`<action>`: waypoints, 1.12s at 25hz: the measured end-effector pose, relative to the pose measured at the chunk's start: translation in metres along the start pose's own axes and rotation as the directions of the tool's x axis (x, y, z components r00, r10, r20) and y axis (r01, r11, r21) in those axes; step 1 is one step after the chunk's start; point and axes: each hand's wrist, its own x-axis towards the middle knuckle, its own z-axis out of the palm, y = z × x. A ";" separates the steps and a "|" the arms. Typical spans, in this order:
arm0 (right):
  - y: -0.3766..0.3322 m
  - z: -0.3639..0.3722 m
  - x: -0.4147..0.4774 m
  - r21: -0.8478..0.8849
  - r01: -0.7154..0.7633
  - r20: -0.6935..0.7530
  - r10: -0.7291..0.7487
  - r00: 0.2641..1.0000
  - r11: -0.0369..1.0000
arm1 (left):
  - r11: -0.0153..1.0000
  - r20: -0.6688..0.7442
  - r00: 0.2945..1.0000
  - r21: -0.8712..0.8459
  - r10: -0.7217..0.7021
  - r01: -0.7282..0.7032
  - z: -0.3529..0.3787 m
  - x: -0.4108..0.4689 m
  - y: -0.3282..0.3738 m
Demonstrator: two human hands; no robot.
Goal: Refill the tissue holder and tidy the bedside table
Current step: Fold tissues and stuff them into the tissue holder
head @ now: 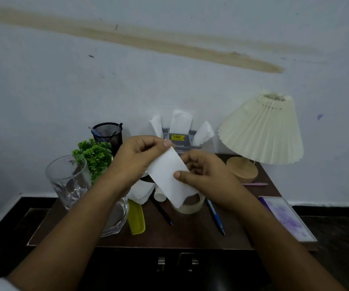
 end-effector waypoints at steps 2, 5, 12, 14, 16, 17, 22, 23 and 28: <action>0.003 0.008 0.003 -0.054 0.021 -0.102 -0.026 0.994 0.998 | 0.993 0.018 0.999 -0.105 -0.044 0.046 0.003 0.003 -0.003; 0.006 0.008 0.011 0.139 -0.024 -0.251 0.058 0.966 0.990 | 0.970 0.164 0.974 -0.161 -0.158 0.184 0.008 0.004 -0.011; 0.014 -0.001 0.037 0.185 -0.008 -0.413 0.085 0.907 0.983 | 0.996 -0.125 0.989 -0.051 -0.080 0.074 0.012 0.034 -0.028; 0.018 -0.004 0.045 0.132 -0.010 -0.404 0.063 0.912 0.991 | 0.999 -0.176 0.984 0.030 -0.020 0.026 0.015 0.043 -0.035; 0.020 -0.006 0.052 0.067 -0.033 -0.409 0.058 0.911 0.997 | 0.993 -0.206 0.977 0.111 0.049 -0.027 0.018 0.052 -0.039; 0.020 -0.006 0.054 0.027 -0.044 -0.420 0.051 0.906 0.999 | 0.990 -0.205 0.976 0.134 0.079 -0.052 0.019 0.056 -0.040; 0.019 -0.006 0.071 -0.141 -0.013 -0.417 -0.047 0.908 0.990 | 0.952 -0.140 0.981 0.291 0.137 -0.092 0.020 0.076 -0.036; 0.021 -0.005 0.075 -0.181 -0.005 -0.394 -0.068 0.916 0.983 | 0.948 -0.113 0.984 0.305 0.137 -0.097 0.021 0.080 -0.037; 0.031 0.000 0.087 -0.285 -0.025 -0.295 -0.062 0.954 0.958 | 0.974 0.030 0.995 0.205 0.092 -0.096 0.021 0.093 -0.045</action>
